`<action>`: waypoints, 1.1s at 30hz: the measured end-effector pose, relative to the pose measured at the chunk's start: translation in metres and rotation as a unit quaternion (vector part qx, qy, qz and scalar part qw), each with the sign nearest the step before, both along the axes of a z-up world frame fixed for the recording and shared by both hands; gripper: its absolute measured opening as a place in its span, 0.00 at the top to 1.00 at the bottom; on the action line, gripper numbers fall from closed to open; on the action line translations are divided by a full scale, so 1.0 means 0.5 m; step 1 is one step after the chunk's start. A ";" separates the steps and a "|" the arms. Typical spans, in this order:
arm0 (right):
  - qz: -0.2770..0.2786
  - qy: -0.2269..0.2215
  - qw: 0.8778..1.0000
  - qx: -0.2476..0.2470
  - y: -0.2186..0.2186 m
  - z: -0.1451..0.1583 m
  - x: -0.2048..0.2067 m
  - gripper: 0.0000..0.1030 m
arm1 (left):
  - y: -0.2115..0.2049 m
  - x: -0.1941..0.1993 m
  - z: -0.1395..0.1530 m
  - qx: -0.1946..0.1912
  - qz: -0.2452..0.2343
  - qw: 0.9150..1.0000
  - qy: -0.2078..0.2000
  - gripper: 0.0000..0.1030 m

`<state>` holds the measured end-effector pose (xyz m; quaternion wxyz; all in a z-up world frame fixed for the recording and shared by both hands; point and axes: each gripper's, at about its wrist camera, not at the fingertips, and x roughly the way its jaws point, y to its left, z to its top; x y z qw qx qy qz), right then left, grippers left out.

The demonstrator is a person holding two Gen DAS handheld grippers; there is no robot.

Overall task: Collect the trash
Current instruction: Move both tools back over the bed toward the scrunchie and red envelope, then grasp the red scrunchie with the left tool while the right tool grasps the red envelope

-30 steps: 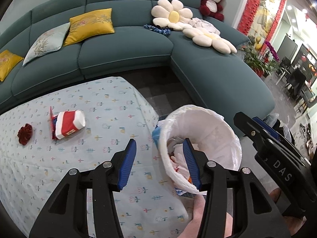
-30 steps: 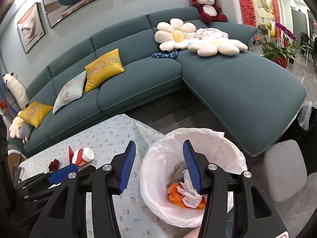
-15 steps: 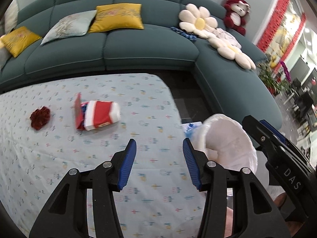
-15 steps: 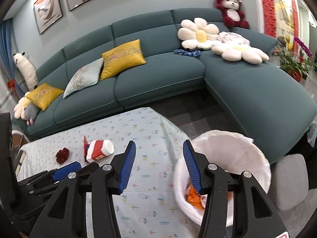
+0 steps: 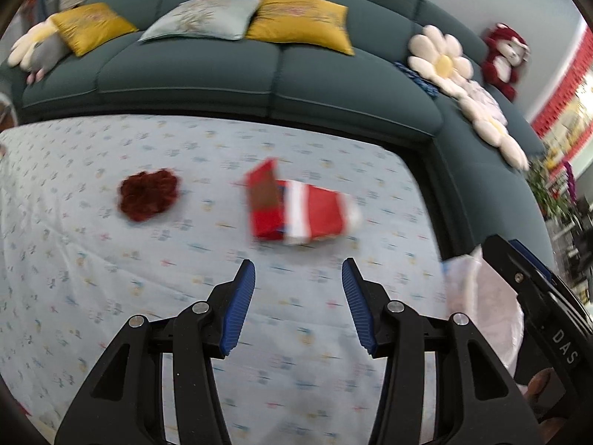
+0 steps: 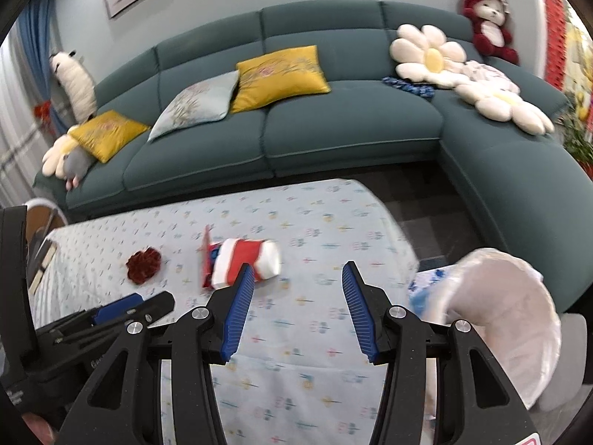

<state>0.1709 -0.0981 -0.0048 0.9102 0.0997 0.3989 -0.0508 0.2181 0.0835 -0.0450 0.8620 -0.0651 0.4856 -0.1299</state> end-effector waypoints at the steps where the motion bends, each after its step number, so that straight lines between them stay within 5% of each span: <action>1: 0.007 0.005 1.000 0.000 0.015 -0.008 0.013 0.53 | 0.017 0.008 -0.006 0.003 0.006 1.000 0.002 0.54; 10: 0.051 0.043 0.998 0.006 0.126 -0.089 0.130 0.53 | 0.181 0.100 -0.066 0.025 0.082 0.996 0.009 0.27; 12: 0.065 0.049 0.997 -0.003 0.159 -0.111 0.158 0.44 | 0.206 0.125 -0.084 0.032 0.094 0.995 0.010 0.26; 25: 0.090 0.089 0.992 -0.019 0.235 -0.221 0.306 0.43 | 0.260 0.259 -0.195 0.036 0.106 0.993 0.042 0.15; 28: 0.089 0.102 0.991 -0.007 0.237 -0.247 0.325 0.46 | 0.248 0.269 -0.227 0.033 0.098 0.993 0.060 0.27; 30: 0.089 0.103 0.991 -0.008 0.239 -0.257 0.323 0.59 | 0.235 0.262 -0.228 0.042 0.090 0.994 0.047 0.36; 33: 0.096 0.099 0.990 -0.014 0.244 -0.259 0.313 0.77 | 0.215 0.249 -0.225 0.040 0.067 0.996 0.043 0.63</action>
